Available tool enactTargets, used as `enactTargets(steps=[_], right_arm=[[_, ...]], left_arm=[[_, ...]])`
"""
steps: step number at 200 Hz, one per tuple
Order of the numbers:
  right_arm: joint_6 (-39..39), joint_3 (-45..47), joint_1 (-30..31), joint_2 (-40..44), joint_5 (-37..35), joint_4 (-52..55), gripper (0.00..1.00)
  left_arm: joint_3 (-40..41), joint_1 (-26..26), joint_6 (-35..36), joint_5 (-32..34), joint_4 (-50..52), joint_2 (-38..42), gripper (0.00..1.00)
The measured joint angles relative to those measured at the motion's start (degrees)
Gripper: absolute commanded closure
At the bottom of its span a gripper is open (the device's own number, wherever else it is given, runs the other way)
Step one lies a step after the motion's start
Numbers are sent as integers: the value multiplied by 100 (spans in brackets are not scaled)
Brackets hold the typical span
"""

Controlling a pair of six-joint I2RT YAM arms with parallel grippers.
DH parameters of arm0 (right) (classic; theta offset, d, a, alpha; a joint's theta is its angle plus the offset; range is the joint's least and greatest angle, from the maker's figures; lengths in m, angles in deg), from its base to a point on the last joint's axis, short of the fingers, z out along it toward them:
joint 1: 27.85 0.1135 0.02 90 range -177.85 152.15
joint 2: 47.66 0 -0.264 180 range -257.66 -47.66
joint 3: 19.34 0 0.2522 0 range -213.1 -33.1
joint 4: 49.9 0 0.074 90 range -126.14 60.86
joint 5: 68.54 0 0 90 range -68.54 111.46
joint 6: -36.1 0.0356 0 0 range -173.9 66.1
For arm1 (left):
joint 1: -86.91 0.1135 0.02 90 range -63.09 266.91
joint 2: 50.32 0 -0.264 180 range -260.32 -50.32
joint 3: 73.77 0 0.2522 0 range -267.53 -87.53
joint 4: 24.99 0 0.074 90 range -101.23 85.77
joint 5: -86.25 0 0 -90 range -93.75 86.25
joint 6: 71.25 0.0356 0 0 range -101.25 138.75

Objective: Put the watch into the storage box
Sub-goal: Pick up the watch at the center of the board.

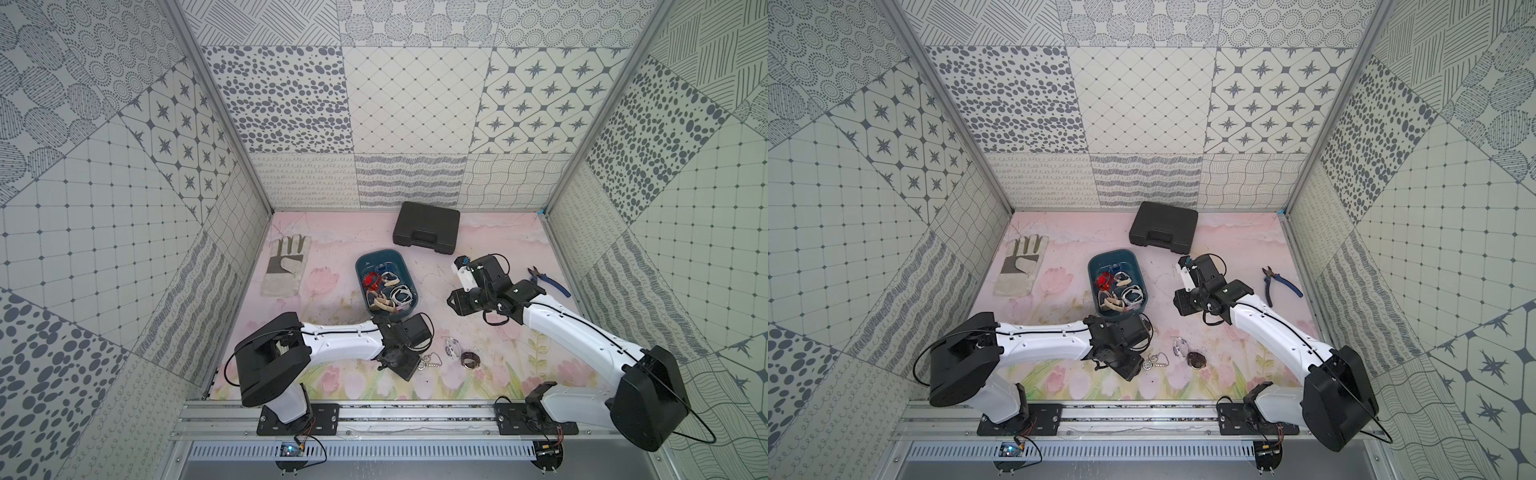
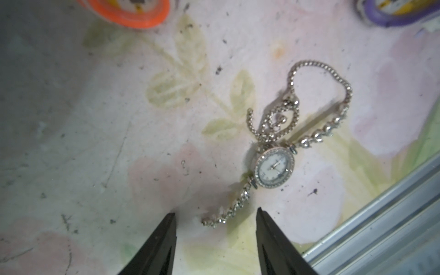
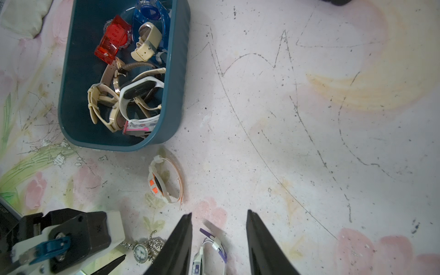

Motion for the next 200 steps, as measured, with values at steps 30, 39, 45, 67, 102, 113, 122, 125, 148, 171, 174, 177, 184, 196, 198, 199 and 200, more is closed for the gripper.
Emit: enactTargets(steps=[30, 39, 45, 67, 102, 113, 122, 125, 148, 171, 174, 177, 184, 196, 198, 199, 200], right_arm=[[0, 0, 0, 0, -9, 0, 58], [-2, 0, 0, 0, -9, -2, 58], [-2, 0, 0, 0, -9, 0, 58], [-2, 0, 0, 0, -11, -2, 58], [-2, 0, 0, 0, -13, -4, 59], [-2, 0, 0, 0, -11, -7, 58], [-4, 0, 0, 0, -11, -9, 59], [-4, 0, 0, 0, -11, -11, 58], [-2, 0, 0, -2, -20, -48, 59], [-2, 0, 0, -9, -33, -81, 59], [-2, 0, 0, -11, -37, -85, 59], [-2, 0, 0, -13, -42, -90, 59], [-2, 0, 0, -24, -55, -94, 59], [-2, 0, 0, -39, -83, -105, 59], [-2, 0, 0, -42, -85, -103, 59], [-2, 0, 0, -42, -85, -103, 59], [-2, 0, 0, -42, -87, -103, 59]], left_arm=[[-101, 22, 87, 2, -9, -127, 54], [-111, 28, 125, -2, -22, -149, 60], [-114, 33, 144, 4, -26, -157, 64], [-131, 39, 164, -2, -83, -203, 76], [-142, 61, 186, -61, -179, -264, 94], [-142, 68, 201, -125, -208, -264, 97], [-142, 68, 208, -149, -219, -262, 98], [-142, 68, 208, -157, -221, -262, 98], [-125, 72, 210, -195, -234, -225, 100], [-66, 72, 201, -195, -247, -129, 100], [-57, 72, 201, -201, -243, -111, 100], [-44, 72, 201, -212, -229, -90, 100], [-20, 72, 201, -236, -186, -26, 100], [-4, 72, 201, -273, -111, 127, 100], [-4, 72, 199, -275, -94, 160, 100], [-4, 72, 199, -275, -87, 177, 100], [-4, 72, 199, -278, -83, 199, 100]])
